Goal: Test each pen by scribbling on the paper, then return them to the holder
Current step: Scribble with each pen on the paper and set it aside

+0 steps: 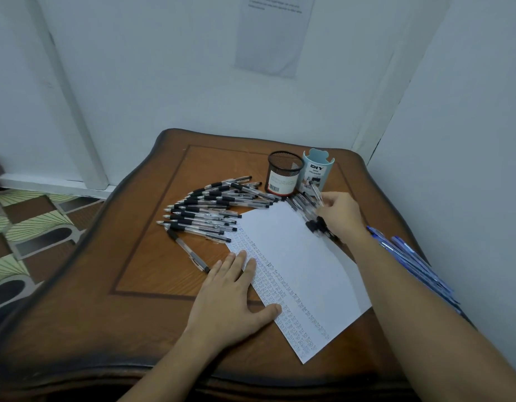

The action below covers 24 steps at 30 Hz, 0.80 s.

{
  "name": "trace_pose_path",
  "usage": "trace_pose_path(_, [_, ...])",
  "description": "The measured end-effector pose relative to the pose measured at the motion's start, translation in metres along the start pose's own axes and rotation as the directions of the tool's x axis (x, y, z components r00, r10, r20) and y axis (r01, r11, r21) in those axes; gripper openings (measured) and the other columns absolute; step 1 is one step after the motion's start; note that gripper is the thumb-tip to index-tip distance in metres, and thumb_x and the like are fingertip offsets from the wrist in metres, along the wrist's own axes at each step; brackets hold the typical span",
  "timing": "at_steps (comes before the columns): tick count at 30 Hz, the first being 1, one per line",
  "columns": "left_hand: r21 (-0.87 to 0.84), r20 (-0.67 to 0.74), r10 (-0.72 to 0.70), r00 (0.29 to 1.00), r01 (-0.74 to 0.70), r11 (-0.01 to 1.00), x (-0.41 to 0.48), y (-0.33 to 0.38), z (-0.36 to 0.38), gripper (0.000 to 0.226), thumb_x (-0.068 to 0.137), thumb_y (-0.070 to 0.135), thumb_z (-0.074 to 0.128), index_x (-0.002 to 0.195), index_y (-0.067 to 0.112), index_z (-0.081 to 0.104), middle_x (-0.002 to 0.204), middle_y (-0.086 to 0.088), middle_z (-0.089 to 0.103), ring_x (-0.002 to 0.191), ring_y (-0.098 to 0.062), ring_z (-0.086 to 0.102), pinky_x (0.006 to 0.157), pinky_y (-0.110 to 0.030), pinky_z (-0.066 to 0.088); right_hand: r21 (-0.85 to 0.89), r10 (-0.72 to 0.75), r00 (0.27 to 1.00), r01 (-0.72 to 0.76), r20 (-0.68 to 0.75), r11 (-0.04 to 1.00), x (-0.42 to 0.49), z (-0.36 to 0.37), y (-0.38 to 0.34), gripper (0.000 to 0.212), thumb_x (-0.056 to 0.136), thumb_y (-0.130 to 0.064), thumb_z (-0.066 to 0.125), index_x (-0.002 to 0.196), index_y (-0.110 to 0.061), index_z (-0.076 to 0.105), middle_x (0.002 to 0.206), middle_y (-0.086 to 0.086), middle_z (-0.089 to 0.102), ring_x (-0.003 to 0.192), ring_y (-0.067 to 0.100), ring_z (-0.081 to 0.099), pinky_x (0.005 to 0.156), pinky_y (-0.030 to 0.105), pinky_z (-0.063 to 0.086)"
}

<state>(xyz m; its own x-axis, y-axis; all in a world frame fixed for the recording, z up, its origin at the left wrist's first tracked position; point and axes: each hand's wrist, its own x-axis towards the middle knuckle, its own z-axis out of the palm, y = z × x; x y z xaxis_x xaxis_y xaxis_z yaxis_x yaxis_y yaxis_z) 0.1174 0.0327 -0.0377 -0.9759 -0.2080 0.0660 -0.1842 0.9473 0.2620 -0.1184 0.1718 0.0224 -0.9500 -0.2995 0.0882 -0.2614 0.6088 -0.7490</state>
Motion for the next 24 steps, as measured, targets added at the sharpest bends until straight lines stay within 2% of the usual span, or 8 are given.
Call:
trace_pose_path(3, [-0.006, -0.003, 0.0, 1.0, 0.0, 1.0, 0.001, 0.0, 0.001, 0.11, 0.067, 0.09, 0.008, 0.157, 0.028, 0.007, 0.164, 0.005, -0.008, 0.15, -0.011, -0.01, 0.115, -0.028, -0.016, -0.114, 0.023, 1.0, -0.024, -0.012, 0.993, 0.018, -0.001, -0.001, 0.048, 0.088, -0.006, 0.071, 0.135, -0.012, 0.061, 0.129, 0.011, 0.064, 0.112, 0.029, 0.06, 0.091, 0.033, 0.047])
trace_pose_path(7, [0.001, 0.007, 0.0, 1.0, 0.0, 1.0, 0.001, -0.001, 0.001, 0.11, 0.067, 0.09, 0.006, 0.157, 0.028, 0.004, 0.164, 0.005, -0.01, 0.15, -0.012, -0.011, 0.117, -0.03, -0.014, -0.347, 0.004, 0.999, 0.011, 0.042, 0.938, 0.028, 0.011, 0.003, 0.048, 0.089, -0.014, 0.072, 0.136, -0.016, 0.061, 0.129, 0.012, 0.065, 0.111, 0.031, 0.06, 0.092, 0.038, 0.05])
trace_pose_path(10, [-0.003, 0.007, -0.003, 1.0, 0.003, 1.0, 0.001, 0.0, 0.0, 0.11, 0.067, 0.09, 0.006, 0.157, 0.027, 0.004, 0.164, 0.004, -0.009, 0.15, -0.011, -0.012, 0.117, -0.03, -0.015, -0.609, -0.199, 0.98, 0.164, 0.011, 0.776, 0.023, 0.025, -0.007, 0.037, 0.095, -0.02, 0.062, 0.132, -0.017, 0.063, 0.124, 0.013, 0.063, 0.112, 0.032, 0.054, 0.092, 0.039, 0.045])
trace_pose_path(12, [-0.007, 0.012, -0.002, 1.0, 0.002, 1.0, 0.0, 0.0, 0.0, 0.11, 0.067, 0.089, 0.006, 0.157, 0.027, 0.004, 0.164, 0.004, -0.01, 0.149, -0.01, -0.012, 0.116, -0.029, -0.015, -0.587, -0.333, 0.938, 0.322, 0.094, 0.742, 0.021, 0.041, -0.016, 0.032, 0.098, -0.017, 0.057, 0.129, -0.016, 0.065, 0.126, 0.01, 0.061, 0.117, 0.029, 0.051, 0.097, 0.039, 0.039])
trace_pose_path(14, [-0.001, 0.016, 0.003, 1.0, -0.003, 1.0, 0.0, -0.001, 0.0, 0.109, 0.068, 0.089, 0.006, 0.157, 0.027, 0.003, 0.164, 0.004, -0.01, 0.149, -0.01, -0.012, 0.116, -0.03, -0.015, -0.424, -0.362, 0.9, 0.434, 0.243, 0.795, 0.017, 0.059, -0.026, 0.034, 0.097, -0.01, 0.056, 0.129, -0.014, 0.066, 0.13, 0.008, 0.061, 0.123, 0.027, 0.051, 0.104, 0.038, 0.037])
trace_pose_path(16, [0.004, 0.017, 0.002, 1.0, -0.002, 1.0, 0.001, -0.002, 0.001, 0.109, 0.069, 0.089, 0.007, 0.158, 0.026, 0.004, 0.164, 0.004, -0.009, 0.15, -0.011, -0.012, 0.117, -0.03, -0.015, -0.359, -0.37, 0.865, 0.483, 0.34, 0.799, 0.013, 0.073, -0.033, 0.038, 0.098, -0.006, 0.053, 0.133, -0.014, 0.063, 0.135, 0.008, 0.059, 0.127, 0.026, 0.05, 0.107, 0.037, 0.037])
trace_pose_path(20, [0.002, 0.02, 0.003, 1.0, -0.003, 1.0, 0.002, -0.002, 0.002, 0.11, 0.069, 0.088, 0.006, 0.158, 0.023, 0.004, 0.165, 0.002, -0.008, 0.15, -0.013, -0.01, 0.117, -0.031, -0.013, -0.458, -0.434, 0.845, 0.534, 0.313, 0.71, 0.008, 0.087, -0.037, 0.033, 0.099, -0.01, 0.052, 0.128, -0.014, 0.067, 0.127, 0.008, 0.064, 0.119, 0.028, 0.054, 0.1, 0.04, 0.045])
trace_pose_path(24, [0.001, 0.018, 0.003, 1.0, -0.003, 1.0, 0.002, -0.002, 0.002, 0.112, 0.068, 0.087, 0.005, 0.158, 0.02, 0.003, 0.165, 0.001, -0.007, 0.15, -0.012, -0.008, 0.116, -0.029, -0.013, -0.416, -0.381, 0.877, 0.475, 0.292, 0.776, 0.008, 0.082, -0.032, 0.029, 0.094, -0.012, 0.055, 0.118, -0.012, 0.071, 0.11, 0.007, 0.065, 0.108, 0.026, 0.057, 0.087, 0.036, 0.047])
